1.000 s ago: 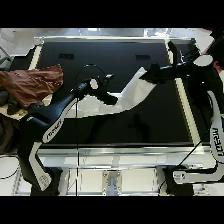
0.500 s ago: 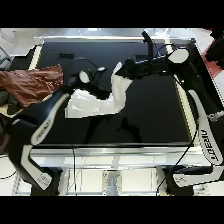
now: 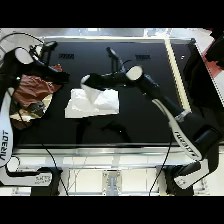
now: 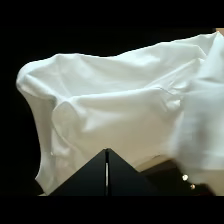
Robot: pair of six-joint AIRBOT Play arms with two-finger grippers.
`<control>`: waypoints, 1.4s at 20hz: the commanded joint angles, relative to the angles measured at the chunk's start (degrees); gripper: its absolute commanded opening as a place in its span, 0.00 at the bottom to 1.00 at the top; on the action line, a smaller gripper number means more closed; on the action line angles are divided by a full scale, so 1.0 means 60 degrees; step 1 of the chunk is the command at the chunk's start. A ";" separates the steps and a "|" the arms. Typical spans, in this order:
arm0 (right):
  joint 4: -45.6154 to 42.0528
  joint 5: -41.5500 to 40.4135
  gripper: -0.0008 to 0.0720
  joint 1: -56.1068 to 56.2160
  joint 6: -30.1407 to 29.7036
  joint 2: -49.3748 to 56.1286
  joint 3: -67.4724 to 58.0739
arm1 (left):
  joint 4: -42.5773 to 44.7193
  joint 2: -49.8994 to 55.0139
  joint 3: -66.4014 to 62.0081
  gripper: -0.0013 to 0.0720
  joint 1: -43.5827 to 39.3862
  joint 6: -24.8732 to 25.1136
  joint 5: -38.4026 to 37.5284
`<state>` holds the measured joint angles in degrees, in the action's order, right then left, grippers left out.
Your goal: Fold the shirts.
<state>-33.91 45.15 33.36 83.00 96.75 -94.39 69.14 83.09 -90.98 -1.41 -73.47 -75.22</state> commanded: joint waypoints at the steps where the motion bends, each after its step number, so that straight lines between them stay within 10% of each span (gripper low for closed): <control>1: 0.0127 -0.1745 0.87 0.0754 0.0255 0.0379 -0.0015 | 0.0080 -0.0357 -0.0004 0.04 0.0441 0.0004 -0.0131; 6: -0.2302 -0.0138 0.86 -0.0823 0.0346 -0.0138 -0.0084 | -0.0025 -0.0350 -0.0004 0.04 0.0430 0.0004 -0.0131; 10: -0.5286 0.2422 0.86 -0.3177 0.2721 -0.0135 0.0131 | -0.0025 -0.0350 -0.0004 0.04 0.0430 0.0004 -0.0124; 20: -0.0951 0.3042 0.86 -0.3887 0.1169 0.2189 0.0987 | -0.0029 -0.0342 -0.0004 0.04 0.0430 0.0007 -0.0120; 28: -0.0514 0.2849 0.85 -0.3140 0.0492 0.2397 0.0962 | -0.0033 -0.0342 -0.0004 0.04 0.0430 0.0007 -0.0120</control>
<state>-38.30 62.54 12.82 87.68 110.72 -88.66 68.97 81.06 -90.98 1.10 -73.45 -75.94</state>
